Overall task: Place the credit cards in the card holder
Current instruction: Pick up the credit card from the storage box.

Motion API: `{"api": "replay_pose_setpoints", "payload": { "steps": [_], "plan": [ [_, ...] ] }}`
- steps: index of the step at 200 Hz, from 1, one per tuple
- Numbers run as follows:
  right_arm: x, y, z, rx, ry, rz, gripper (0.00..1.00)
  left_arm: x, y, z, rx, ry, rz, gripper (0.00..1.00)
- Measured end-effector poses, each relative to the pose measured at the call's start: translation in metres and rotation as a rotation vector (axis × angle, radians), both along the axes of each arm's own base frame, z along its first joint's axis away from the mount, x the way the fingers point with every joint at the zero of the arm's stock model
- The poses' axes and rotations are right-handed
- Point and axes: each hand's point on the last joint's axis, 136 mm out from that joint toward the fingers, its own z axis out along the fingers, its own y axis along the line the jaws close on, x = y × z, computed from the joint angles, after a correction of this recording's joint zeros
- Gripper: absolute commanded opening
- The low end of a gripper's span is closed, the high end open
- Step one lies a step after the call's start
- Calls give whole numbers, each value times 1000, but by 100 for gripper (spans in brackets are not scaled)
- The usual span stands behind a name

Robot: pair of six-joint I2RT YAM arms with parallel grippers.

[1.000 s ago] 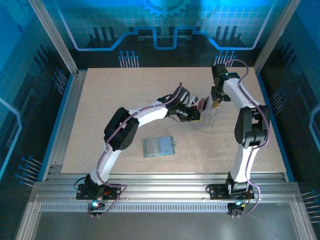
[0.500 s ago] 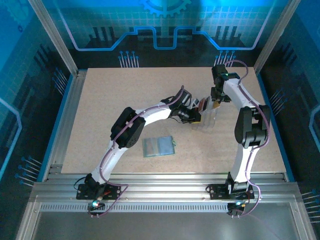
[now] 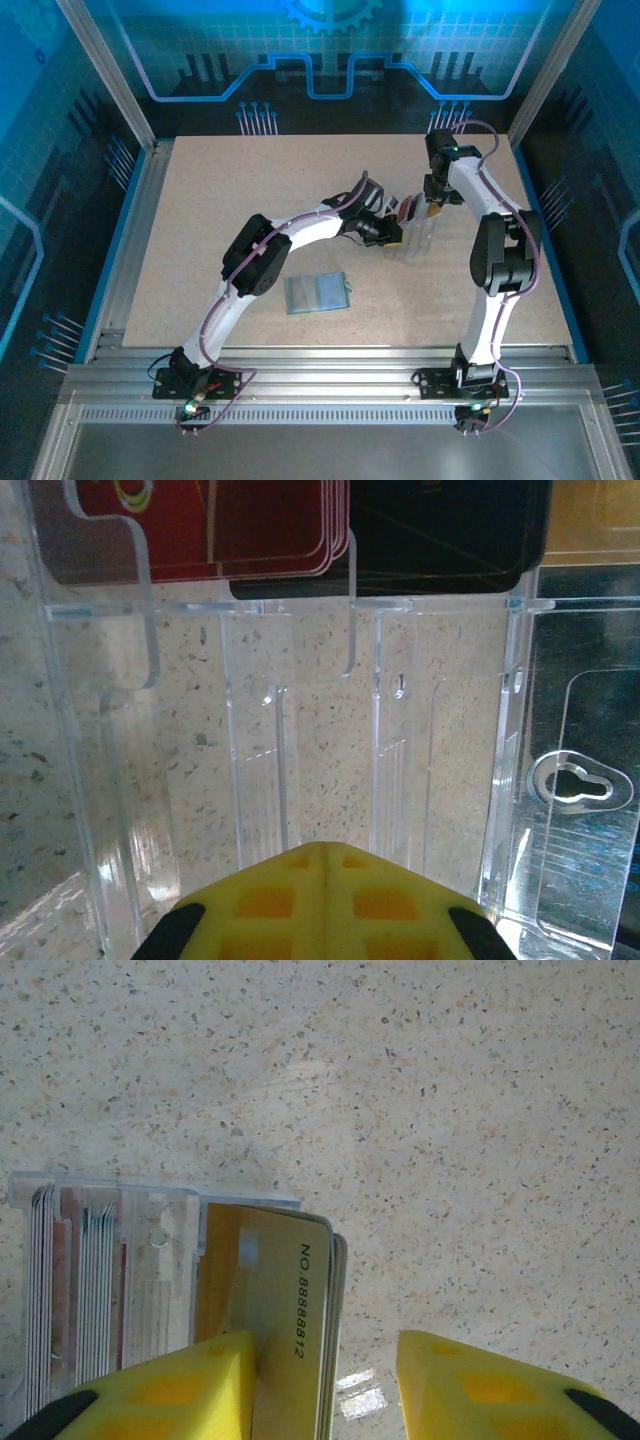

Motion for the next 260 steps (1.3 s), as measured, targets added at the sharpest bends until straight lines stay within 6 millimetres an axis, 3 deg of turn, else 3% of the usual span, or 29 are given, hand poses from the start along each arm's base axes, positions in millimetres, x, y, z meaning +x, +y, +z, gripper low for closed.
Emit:
{"api": "replay_pose_setpoints", "payload": {
  "steps": [157, 200, 260],
  "plan": [
    [-7, -9, 15, -41, -12, -15, 32, 3, 0, -1, -6, 9, 23, 2],
    [-7, -9, 15, 2, -17, -21, 50, 3, 0, -1, -6, 9, 23, 2],
    [-1, -4, 8, 53, -12, -17, 49, 3, -1, -2, -6, 10, 23, 2]
  ]
}}
